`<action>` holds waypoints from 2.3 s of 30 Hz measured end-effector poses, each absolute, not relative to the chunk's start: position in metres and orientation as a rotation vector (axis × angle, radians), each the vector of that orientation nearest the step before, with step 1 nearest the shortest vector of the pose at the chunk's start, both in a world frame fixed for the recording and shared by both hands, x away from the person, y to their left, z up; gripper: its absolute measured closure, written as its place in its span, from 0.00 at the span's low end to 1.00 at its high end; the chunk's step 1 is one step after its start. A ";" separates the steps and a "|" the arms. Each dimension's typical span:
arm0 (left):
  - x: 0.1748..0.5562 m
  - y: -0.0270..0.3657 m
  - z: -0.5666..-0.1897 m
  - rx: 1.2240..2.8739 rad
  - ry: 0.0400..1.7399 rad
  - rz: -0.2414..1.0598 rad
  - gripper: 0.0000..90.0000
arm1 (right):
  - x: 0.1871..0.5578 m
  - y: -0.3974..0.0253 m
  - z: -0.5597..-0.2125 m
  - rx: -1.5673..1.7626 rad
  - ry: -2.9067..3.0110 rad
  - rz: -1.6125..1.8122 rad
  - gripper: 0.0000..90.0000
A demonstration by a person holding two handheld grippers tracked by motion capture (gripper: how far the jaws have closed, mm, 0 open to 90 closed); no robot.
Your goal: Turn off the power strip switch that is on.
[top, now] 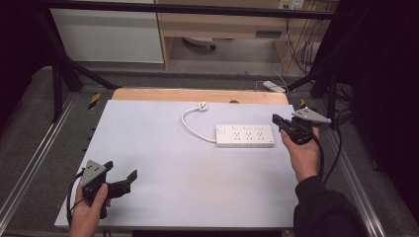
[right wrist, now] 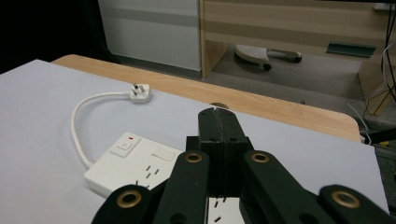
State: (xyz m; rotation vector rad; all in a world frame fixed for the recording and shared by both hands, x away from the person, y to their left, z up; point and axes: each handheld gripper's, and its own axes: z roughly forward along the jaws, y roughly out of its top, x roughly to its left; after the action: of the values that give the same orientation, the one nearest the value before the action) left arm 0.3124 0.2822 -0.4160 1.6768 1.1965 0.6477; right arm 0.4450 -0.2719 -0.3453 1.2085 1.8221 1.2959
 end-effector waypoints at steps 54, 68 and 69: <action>0.313 0.282 -0.417 1.686 1.199 0.647 0.07 | 0.515 -0.268 -0.368 1.337 1.792 1.214 1.00; 0.313 0.282 -0.417 1.690 1.195 0.644 0.07 | 0.527 -0.263 -0.385 1.383 1.846 1.154 1.00; 0.313 0.282 -0.417 1.690 1.195 0.645 0.07 | 0.528 -0.263 -0.386 1.389 1.850 1.150 1.00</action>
State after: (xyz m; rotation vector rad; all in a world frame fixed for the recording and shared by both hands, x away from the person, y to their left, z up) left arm 0.3133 0.2818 -0.4173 1.6900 1.1948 0.6448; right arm 0.5277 -0.2626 -0.3865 1.3886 1.8499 1.1503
